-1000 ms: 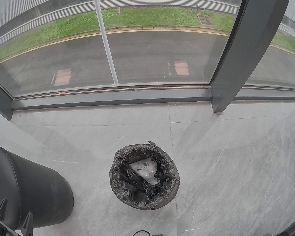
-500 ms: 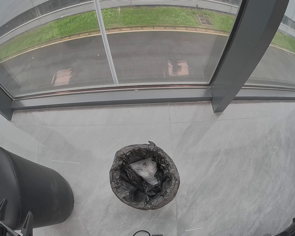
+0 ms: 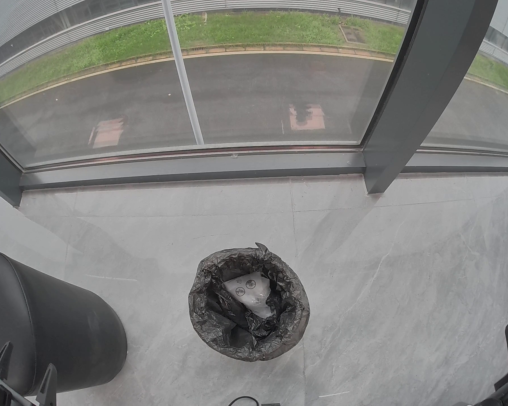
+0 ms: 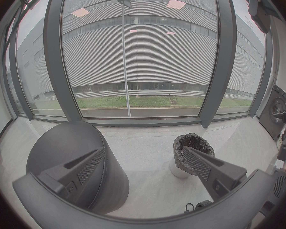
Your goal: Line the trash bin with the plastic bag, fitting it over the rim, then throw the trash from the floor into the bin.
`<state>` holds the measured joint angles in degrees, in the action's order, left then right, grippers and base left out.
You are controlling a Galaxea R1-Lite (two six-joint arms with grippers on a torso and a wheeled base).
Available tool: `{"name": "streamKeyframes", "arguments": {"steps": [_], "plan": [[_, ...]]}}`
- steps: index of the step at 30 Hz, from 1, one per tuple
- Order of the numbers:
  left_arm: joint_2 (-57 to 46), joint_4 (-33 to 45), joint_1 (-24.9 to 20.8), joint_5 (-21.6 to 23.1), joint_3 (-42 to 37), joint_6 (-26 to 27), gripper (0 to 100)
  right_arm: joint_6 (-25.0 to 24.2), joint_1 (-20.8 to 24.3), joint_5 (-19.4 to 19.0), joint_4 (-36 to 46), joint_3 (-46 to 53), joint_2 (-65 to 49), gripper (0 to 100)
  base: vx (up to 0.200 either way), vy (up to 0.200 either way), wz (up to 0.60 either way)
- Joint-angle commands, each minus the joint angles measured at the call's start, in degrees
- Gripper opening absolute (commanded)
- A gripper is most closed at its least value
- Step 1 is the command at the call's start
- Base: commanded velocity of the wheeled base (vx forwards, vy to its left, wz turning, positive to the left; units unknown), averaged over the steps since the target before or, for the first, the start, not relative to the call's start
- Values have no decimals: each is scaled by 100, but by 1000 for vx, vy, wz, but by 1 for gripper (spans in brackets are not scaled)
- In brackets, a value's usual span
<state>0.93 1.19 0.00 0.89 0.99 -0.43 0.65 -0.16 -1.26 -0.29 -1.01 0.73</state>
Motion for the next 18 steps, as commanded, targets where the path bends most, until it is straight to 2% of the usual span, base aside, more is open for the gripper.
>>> {"name": "streamKeyframes", "arguments": {"steps": [1,18], "plan": [[-84,-5,0,-1,-64,-1,100,-3,-2,3,3,101,-56,0,0,0,0],[-84,4,0,-1,-64,-1,100,-91,7,29,3,101,-64,0,0,0,0]]}}
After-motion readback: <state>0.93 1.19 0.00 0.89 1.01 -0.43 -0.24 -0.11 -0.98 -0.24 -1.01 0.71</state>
